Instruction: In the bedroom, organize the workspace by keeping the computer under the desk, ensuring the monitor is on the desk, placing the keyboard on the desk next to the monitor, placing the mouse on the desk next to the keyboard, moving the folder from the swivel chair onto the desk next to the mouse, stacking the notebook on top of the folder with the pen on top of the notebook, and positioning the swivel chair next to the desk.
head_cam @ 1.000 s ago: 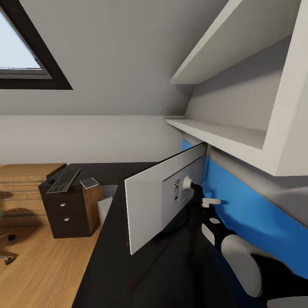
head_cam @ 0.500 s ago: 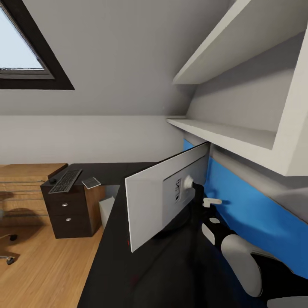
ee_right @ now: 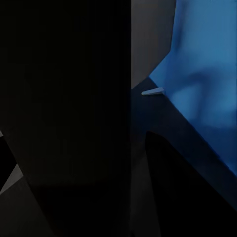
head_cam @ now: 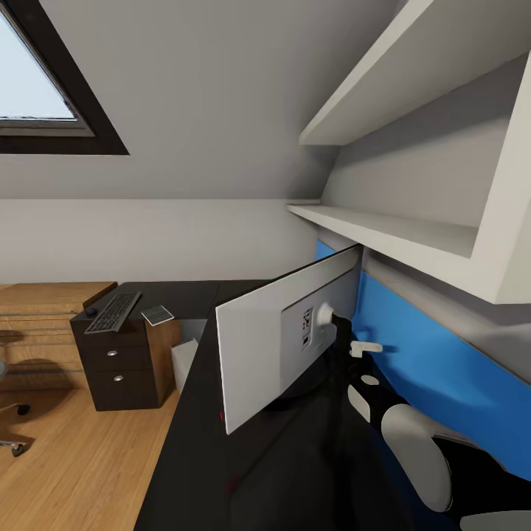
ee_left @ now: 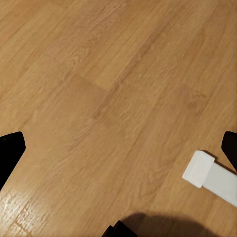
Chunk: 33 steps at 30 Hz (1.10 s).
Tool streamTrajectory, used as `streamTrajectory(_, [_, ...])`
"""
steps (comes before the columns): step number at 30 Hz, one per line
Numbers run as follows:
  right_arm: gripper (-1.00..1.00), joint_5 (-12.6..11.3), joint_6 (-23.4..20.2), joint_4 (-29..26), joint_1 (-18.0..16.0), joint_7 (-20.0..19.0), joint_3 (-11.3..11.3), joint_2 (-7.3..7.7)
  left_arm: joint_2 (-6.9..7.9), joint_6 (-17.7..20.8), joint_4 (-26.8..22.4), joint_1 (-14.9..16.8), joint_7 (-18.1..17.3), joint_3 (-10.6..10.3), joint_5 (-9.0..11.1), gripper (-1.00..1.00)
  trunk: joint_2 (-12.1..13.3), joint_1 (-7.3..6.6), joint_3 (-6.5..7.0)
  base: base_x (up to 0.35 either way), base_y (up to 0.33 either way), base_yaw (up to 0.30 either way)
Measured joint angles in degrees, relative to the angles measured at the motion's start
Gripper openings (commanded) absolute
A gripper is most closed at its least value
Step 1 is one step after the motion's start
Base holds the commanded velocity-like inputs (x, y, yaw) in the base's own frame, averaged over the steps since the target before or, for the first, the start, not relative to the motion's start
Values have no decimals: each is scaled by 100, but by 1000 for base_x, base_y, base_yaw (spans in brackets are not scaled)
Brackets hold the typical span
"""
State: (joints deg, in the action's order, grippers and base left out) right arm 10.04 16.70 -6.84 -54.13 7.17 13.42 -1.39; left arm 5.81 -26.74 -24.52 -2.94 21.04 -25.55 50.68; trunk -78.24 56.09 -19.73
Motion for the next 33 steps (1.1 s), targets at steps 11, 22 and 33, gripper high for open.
streamTrajectory(11, [100,-44,10,-1,4,193,-80,1,0,4,-1,-2,0,2,1,100,0,0,-1,0,0,0])
streamTrajectory(22, [100,-39,9,1,5,186,-96,2,0,-3,0,-3,-4,1,2,100,1,1,-1,-32,10,0])
streamTrajectory(33, [100,-36,10,1,4,194,-85,2,8,0,-1,-2,0,0,-4,100,0,0,-1,-21,5,0])
